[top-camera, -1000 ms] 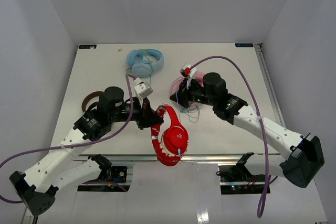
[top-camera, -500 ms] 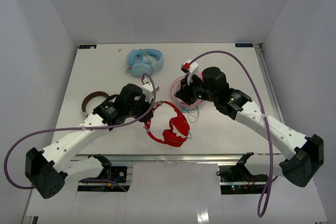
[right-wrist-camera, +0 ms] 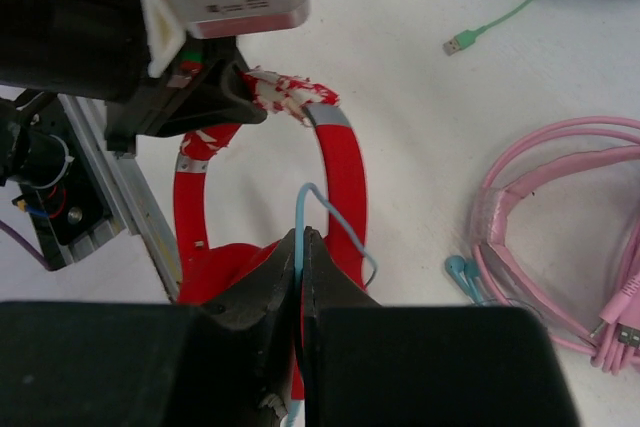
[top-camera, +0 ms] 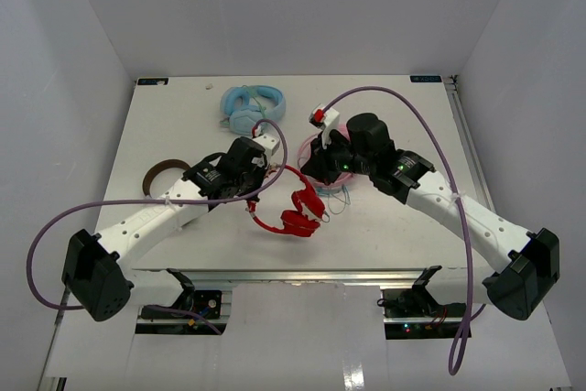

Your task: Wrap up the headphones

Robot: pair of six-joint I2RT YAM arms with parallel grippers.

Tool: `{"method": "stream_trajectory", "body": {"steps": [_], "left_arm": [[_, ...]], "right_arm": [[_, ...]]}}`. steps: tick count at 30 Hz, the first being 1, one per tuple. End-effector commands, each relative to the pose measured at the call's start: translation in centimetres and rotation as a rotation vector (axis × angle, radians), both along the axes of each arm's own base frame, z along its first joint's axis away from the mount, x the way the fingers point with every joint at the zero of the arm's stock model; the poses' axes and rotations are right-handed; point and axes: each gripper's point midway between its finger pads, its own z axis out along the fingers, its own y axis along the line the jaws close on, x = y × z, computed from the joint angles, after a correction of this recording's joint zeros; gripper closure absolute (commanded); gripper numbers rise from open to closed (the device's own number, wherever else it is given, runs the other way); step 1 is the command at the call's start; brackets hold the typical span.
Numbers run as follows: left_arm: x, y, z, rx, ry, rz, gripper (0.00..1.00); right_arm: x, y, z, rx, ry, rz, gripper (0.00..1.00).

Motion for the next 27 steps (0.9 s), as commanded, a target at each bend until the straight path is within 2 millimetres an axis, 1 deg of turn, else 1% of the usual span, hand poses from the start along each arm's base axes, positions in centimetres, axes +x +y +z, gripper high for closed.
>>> {"method": "stream_trajectory", "body": {"steps": [1,4,5,9,13,16,20,23,27], "left_arm": [[2.3,0.6,3.2,-0.038,-0.097,0.154,1.00],[3.0,0.7,3.7,-0.052,-0.103,0.204,1.00],[3.1,0.6,3.6,-0.051,-0.097,0.213,1.00],[3.7,-0.1,4.2,-0.095,-0.090,0.259,1.00],[4.2,-0.8,4.8,-0.155,-0.090,0.297,1.00],[4.5,-0.9,5.3,-0.185,-0.094,0.329,1.00],[5.0,-0.3,6.7,-0.250,-0.117,0.395,1.00],[5.3,0.2,8.0,-0.312,-0.132,0.434,1.00],[5.4,0.9,10.2,-0.432,-0.148,0.469,1.00]], "right_arm": [[-2.0,1.5,2.8,0.094,-0.005,0.088,0.92],[-3.7,2.6,2.9,0.128,0.010,0.144,0.92],[-4.1,2.9,2.8,0.135,0.016,0.158,0.92],[-5.3,4.2,2.4,0.168,0.052,0.179,0.92],[-5.9,5.7,1.4,0.186,0.085,0.180,0.92],[-5.9,6.6,0.2,0.178,0.107,0.163,0.92],[-6.3,7.6,-0.6,0.185,0.105,0.154,0.92],[-6.3,7.9,-1.1,0.184,0.101,0.133,0.92],[-6.7,7.9,-2.0,0.176,0.095,0.106,0.92]]}}
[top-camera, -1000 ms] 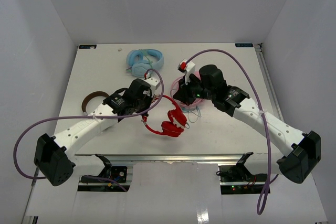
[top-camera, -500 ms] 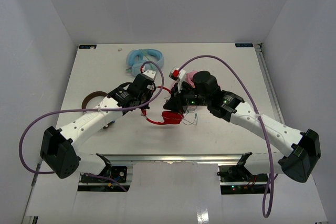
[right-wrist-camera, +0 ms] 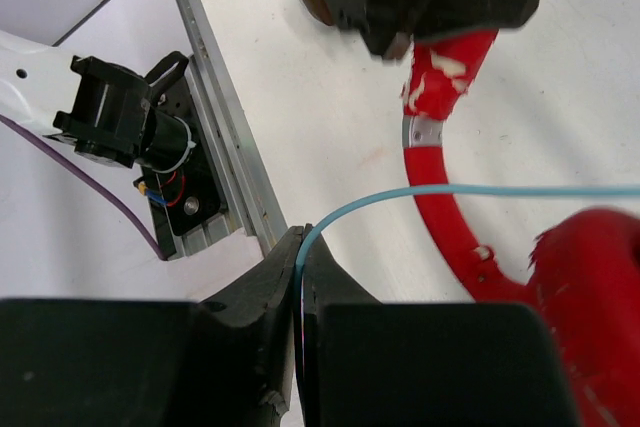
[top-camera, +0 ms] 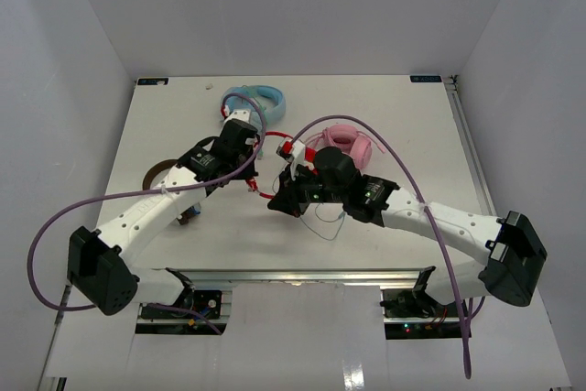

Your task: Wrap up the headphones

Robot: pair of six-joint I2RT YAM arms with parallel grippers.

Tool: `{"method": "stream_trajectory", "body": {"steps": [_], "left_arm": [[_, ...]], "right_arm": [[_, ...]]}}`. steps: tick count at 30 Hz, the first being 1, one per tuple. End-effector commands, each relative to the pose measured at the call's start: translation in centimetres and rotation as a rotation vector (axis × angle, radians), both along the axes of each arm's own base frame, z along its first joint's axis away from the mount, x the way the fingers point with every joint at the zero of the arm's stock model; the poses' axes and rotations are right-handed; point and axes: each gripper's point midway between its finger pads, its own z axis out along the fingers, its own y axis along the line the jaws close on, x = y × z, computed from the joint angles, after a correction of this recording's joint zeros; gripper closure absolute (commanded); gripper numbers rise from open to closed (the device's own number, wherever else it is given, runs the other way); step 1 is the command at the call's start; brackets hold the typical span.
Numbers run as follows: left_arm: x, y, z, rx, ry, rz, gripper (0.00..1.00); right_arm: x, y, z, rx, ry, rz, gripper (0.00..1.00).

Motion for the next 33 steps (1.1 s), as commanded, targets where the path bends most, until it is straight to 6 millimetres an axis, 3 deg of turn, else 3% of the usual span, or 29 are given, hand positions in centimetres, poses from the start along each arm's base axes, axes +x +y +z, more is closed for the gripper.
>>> {"method": "stream_trajectory", "body": {"steps": [1,13,18,33], "left_arm": [[1.4,-0.4,7.9,-0.279,-0.179,0.077,1.00],[0.7,0.1,11.5,-0.470,-0.217,0.118,1.00],[-0.1,0.2,13.2,-0.527,-0.240,0.111,1.00],[-2.6,0.1,17.3,-0.695,-0.296,0.081,1.00]], "right_arm": [[0.4,0.8,1.1,0.064,-0.048,-0.059,0.92],[-0.5,0.7,-0.6,0.024,-0.096,-0.133,0.86],[0.0,0.0,-0.8,0.024,-0.131,-0.200,0.92],[0.0,-2.5,-1.0,0.083,-0.171,-0.279,0.92]]}}
